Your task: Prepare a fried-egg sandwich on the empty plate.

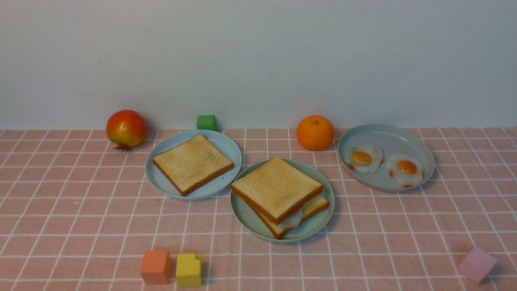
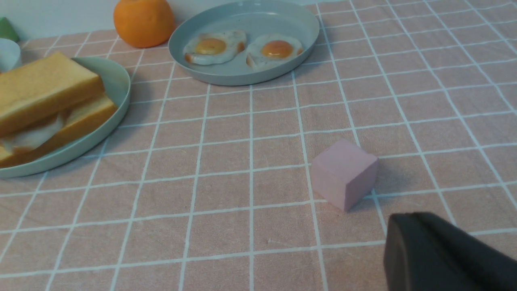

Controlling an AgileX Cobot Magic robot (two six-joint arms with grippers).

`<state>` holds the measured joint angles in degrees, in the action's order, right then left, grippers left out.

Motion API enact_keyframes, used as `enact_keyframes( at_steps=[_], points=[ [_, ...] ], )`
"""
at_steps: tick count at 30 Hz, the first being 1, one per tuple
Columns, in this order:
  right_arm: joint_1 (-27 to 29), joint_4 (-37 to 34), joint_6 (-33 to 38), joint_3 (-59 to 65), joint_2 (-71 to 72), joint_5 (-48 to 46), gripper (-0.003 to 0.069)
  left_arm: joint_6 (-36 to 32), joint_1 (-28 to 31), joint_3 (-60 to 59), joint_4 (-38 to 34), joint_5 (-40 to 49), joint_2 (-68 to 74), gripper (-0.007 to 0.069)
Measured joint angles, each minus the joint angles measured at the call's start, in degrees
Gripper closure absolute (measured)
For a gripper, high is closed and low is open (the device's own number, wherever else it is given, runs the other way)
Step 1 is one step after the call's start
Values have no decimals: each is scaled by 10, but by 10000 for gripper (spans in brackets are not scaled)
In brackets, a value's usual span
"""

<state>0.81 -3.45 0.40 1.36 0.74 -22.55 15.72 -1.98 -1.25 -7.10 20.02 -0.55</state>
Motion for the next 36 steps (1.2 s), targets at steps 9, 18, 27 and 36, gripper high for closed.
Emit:
enact_keyframes(
  at_steps=[9, 18, 27, 36],
  points=[
    [0, 0, 0, 0, 0, 0, 610, 0, 0, 0, 0, 0, 0, 612],
    [0, 0, 0, 0, 0, 0, 595, 0, 0, 0, 0, 0, 0, 612],
    [0, 1, 0, 0, 0, 0, 583, 0, 0, 0, 0, 0, 0, 612],
    [0, 1, 0, 0, 0, 0, 571, 0, 0, 0, 1, 0, 0, 612]
  ],
)
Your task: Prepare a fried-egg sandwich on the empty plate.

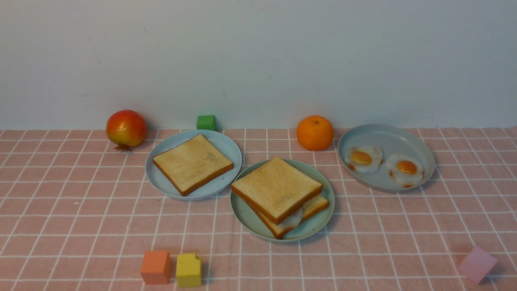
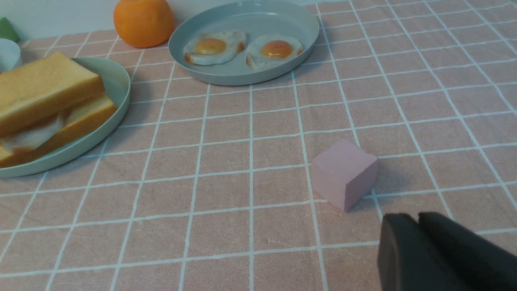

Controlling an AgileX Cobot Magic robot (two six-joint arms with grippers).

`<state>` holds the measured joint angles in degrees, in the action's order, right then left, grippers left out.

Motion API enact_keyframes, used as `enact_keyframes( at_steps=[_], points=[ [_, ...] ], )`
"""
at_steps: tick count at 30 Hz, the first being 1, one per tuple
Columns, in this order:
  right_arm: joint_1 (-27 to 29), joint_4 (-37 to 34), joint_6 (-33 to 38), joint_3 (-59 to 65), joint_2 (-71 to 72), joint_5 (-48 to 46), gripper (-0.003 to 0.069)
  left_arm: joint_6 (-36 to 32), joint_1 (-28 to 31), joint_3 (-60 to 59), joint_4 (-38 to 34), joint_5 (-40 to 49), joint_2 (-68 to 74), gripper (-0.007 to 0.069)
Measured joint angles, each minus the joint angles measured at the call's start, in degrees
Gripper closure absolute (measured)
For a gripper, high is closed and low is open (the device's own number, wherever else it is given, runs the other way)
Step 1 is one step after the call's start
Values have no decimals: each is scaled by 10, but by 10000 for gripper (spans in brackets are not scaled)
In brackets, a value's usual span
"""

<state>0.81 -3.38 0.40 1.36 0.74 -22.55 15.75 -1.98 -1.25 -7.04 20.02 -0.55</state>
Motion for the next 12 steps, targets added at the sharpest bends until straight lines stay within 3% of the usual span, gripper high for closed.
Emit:
enact_keyframes(
  at_steps=[12],
  points=[
    [0, 0, 0, 0, 0, 0, 559, 0, 0, 0, 0, 0, 0, 612]
  ],
)
